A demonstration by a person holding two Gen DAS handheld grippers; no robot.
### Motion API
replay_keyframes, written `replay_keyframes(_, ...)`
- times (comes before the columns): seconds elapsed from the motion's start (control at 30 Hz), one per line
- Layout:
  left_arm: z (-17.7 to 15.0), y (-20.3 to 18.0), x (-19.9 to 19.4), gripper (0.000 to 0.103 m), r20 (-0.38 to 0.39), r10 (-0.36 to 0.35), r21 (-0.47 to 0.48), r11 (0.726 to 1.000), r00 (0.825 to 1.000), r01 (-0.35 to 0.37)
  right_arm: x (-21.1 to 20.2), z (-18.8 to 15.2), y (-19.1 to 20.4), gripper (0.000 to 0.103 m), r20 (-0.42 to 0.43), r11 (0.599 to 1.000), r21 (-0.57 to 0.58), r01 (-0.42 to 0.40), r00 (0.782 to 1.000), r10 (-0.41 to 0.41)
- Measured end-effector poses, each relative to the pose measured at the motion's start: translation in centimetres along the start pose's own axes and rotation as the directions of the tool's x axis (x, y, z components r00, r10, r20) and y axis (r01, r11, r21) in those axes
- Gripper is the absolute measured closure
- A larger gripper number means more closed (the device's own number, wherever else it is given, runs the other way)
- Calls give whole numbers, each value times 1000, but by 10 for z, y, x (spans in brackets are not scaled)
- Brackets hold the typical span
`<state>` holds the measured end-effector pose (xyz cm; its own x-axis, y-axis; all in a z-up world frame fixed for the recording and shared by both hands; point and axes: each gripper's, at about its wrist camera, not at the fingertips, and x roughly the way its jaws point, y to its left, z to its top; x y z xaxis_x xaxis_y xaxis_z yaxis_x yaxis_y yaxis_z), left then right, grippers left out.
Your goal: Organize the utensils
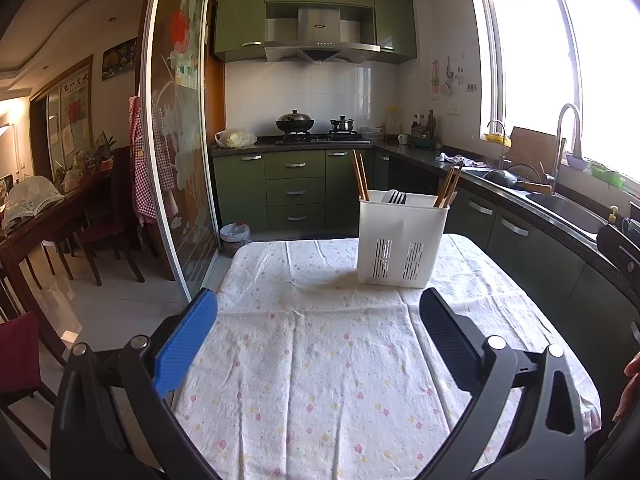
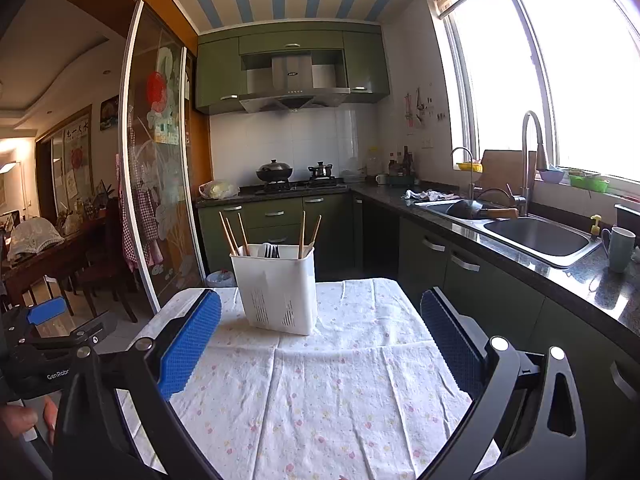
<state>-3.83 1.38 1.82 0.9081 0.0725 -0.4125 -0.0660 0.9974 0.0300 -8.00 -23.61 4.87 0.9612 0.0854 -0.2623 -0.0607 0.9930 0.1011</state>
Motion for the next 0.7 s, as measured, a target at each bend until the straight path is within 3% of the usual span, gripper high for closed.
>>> replay_keyframes(0.7, -2, -1, 4, 7, -17, -14, 5, 1000, 1000, 14, 4, 3, -10, 4, 3, 1000, 18, 5, 1000, -5)
